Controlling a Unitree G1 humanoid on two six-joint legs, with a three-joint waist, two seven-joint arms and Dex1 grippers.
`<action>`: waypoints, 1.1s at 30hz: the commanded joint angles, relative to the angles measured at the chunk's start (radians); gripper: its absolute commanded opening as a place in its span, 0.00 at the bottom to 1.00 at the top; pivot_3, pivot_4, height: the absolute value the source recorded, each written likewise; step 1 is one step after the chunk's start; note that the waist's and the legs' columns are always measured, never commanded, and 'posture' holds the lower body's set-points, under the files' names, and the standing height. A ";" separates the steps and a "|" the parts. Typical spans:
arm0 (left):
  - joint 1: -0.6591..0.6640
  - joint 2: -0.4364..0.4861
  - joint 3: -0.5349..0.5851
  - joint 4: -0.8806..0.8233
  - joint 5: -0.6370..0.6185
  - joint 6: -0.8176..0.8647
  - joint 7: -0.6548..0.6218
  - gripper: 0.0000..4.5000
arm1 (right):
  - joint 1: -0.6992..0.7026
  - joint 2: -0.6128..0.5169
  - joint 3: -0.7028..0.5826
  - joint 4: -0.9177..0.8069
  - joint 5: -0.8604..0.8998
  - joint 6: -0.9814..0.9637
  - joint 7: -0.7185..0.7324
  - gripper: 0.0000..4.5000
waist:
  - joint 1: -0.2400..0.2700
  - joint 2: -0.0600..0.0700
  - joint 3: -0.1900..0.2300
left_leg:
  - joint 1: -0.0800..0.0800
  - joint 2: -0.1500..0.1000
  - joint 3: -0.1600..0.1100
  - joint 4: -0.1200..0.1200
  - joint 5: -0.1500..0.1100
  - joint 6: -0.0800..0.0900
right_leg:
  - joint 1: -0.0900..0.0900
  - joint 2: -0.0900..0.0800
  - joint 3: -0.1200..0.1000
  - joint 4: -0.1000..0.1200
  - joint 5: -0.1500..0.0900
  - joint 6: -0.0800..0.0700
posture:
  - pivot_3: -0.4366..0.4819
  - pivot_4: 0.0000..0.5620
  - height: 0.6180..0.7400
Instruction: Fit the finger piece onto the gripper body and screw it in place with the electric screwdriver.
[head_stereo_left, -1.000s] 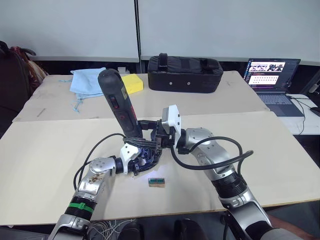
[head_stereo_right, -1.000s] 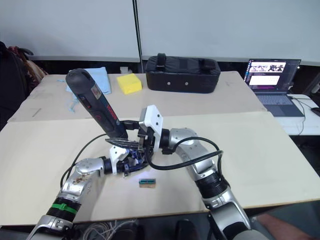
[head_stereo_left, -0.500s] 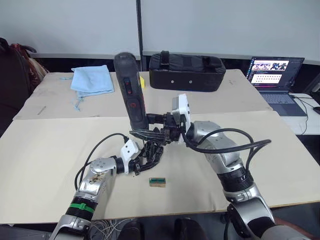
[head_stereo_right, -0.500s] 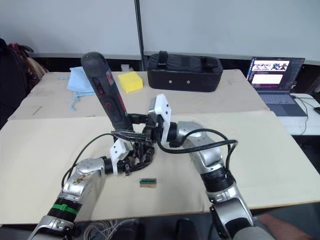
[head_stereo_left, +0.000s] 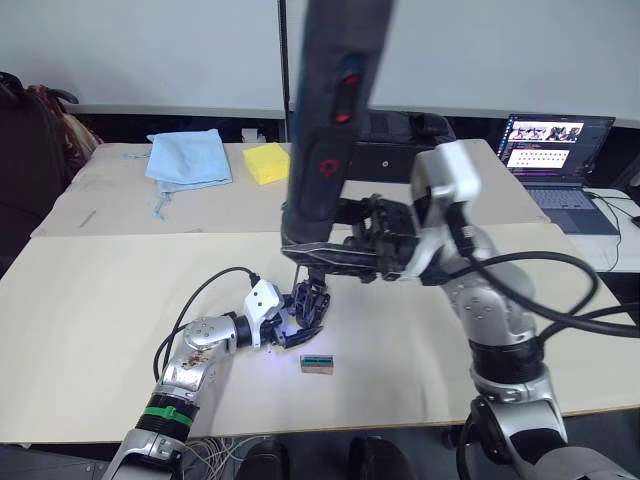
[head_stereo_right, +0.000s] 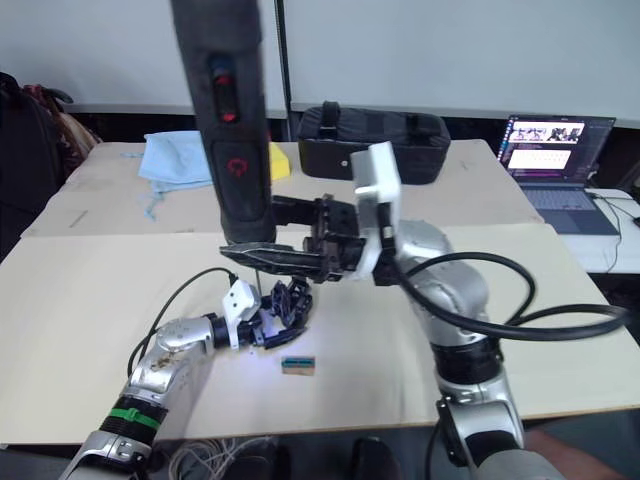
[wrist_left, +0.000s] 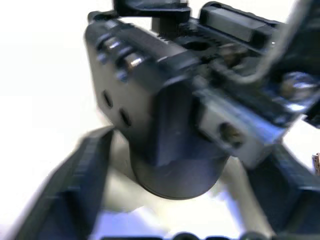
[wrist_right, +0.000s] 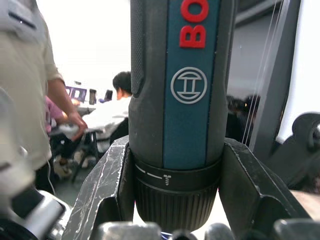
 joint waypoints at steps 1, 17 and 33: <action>0.037 0.029 0.039 0.031 -0.002 -0.017 0.012 0.99 | 0.001 -0.064 -0.092 -0.081 0.112 0.067 -0.051 0.43 | -0.004 0.000 0.000 | 0.000 0.000 0.000 0.000 0.000 0.000 | -0.001 0.000 0.000 0.000 0.000 0.000 | 0.48 0.27 1.00; 0.235 0.424 0.411 -0.198 -0.431 0.054 -0.399 0.99 | 0.310 -1.045 -0.343 0.235 0.114 0.641 -0.076 0.43 | 0.010 0.002 0.015 | -0.005 0.000 0.002 -0.014 0.000 0.000 | -0.006 -0.002 -0.001 -0.014 -0.001 -0.003 | 0.48 0.27 1.00; 0.336 0.485 0.462 -0.376 -0.443 0.167 -0.405 0.99 | 0.014 -0.918 0.388 0.823 -0.630 0.378 0.186 0.43 | -0.022 0.006 0.022 | -0.012 -0.002 0.022 -0.013 -0.007 0.010 | -0.014 -0.001 0.009 -0.019 0.006 0.012 | 0.48 0.27 1.00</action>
